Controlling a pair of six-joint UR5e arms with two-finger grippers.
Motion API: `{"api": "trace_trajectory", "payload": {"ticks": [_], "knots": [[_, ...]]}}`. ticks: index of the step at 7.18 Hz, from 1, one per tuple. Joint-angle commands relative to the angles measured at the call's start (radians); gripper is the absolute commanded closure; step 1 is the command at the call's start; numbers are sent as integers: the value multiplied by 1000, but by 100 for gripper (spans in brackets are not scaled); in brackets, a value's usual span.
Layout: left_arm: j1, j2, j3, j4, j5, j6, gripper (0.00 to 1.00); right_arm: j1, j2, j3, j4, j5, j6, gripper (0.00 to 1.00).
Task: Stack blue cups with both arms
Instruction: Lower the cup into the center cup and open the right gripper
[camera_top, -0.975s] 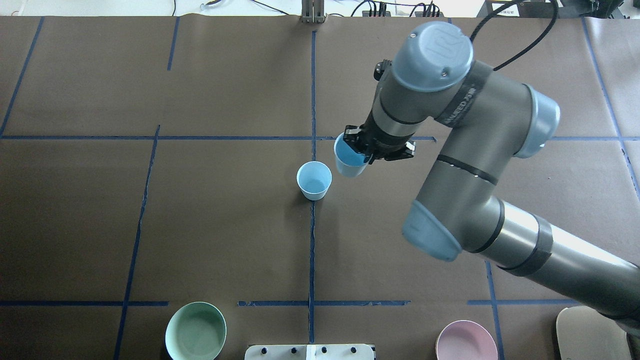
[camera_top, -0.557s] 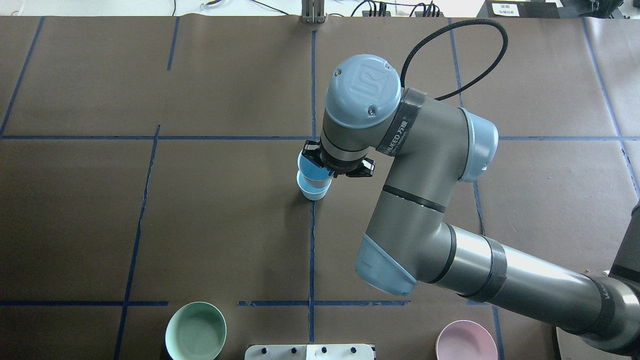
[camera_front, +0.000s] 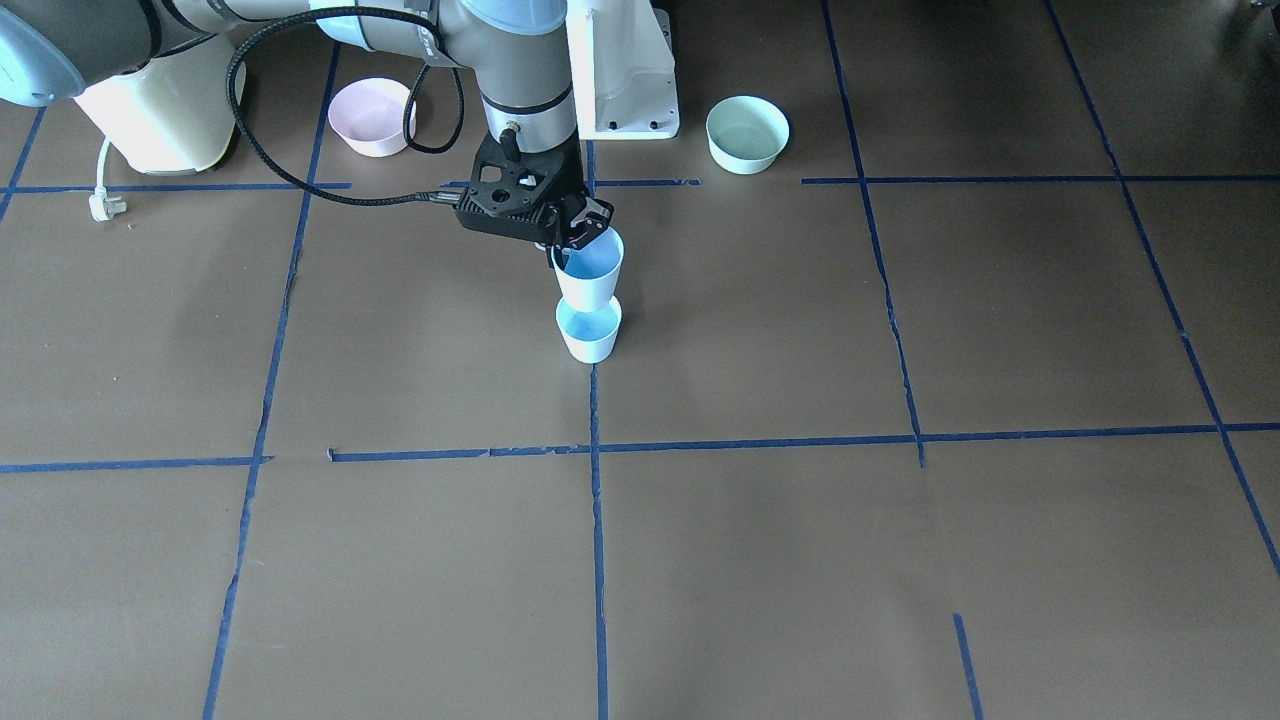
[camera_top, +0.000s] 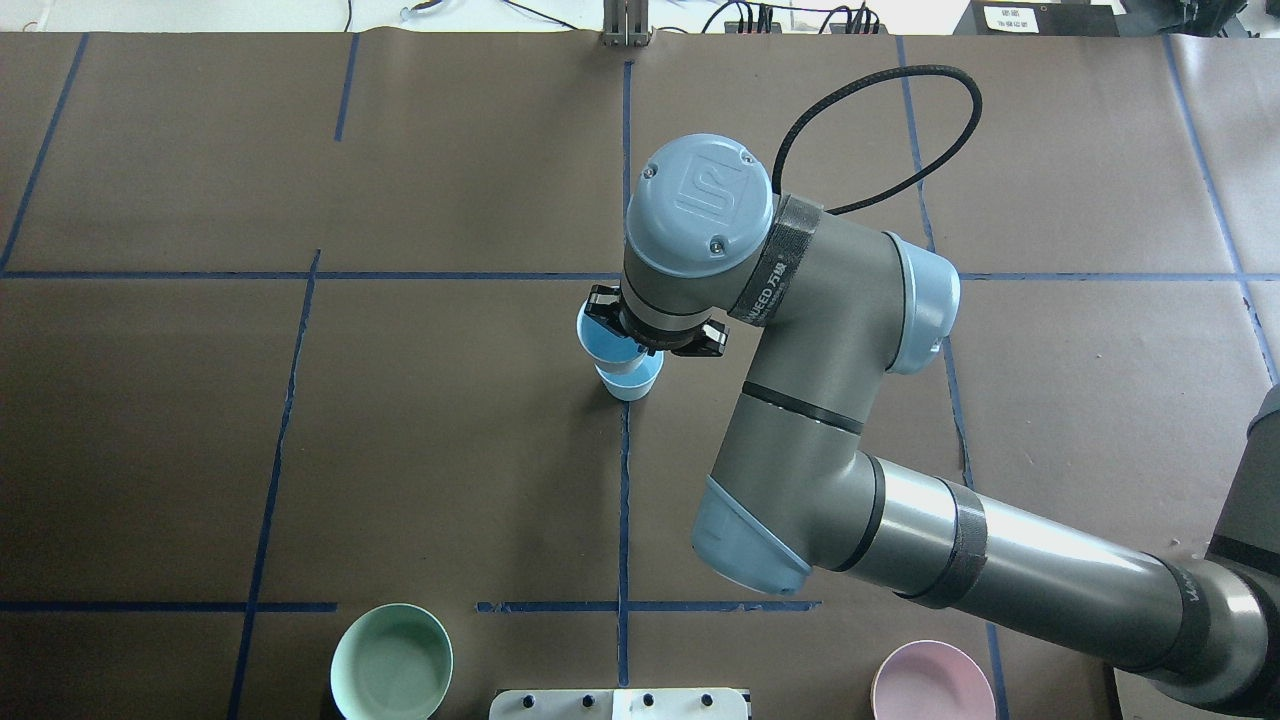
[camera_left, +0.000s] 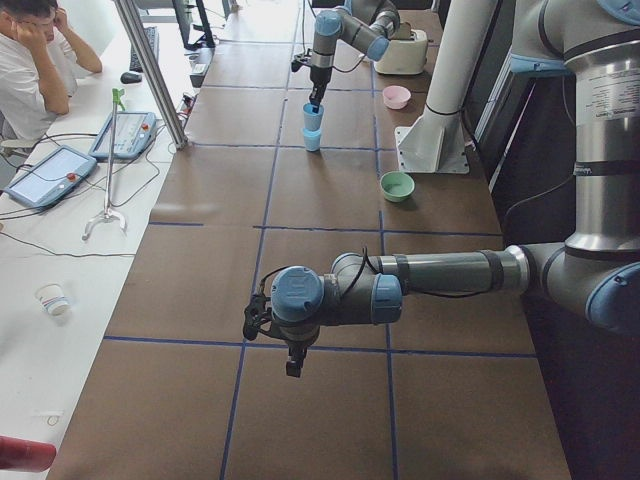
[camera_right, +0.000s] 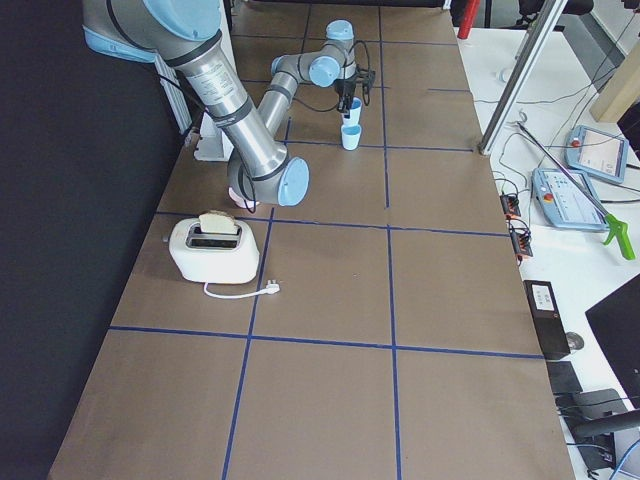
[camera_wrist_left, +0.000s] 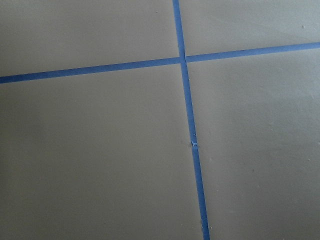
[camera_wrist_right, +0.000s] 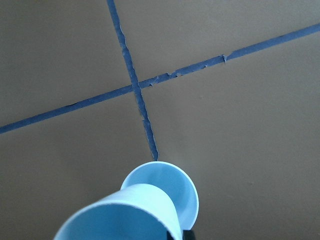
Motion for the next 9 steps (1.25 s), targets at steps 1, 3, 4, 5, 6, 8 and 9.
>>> {"api": "trace_trajectory", "payload": {"ticks": [1, 3, 4, 5, 6, 8, 9], "knots": [[0, 0, 0, 0, -4, -1, 0, 0, -4, -6, 9, -3, 0, 100], [0, 0, 0, 0, -4, -1, 0, 0, -11, -3, 9, -15, -17, 1], [0, 0, 0, 0, -4, -1, 0, 0, -11, -5, 9, -15, -17, 0], [0, 0, 0, 0, -4, -1, 0, 0, -12, -5, 9, -14, -19, 0], [0, 0, 2, 0, -4, -1, 0, 1, -14, -3, 10, -9, -23, 0], [3, -8, 6, 2, 4, -6, 0, 85, -58, 3, 12, 87, -174, 0], [6, -11, 5, 3, 16, -3, 0, 194, -134, 12, 12, 209, -364, 0]]}}
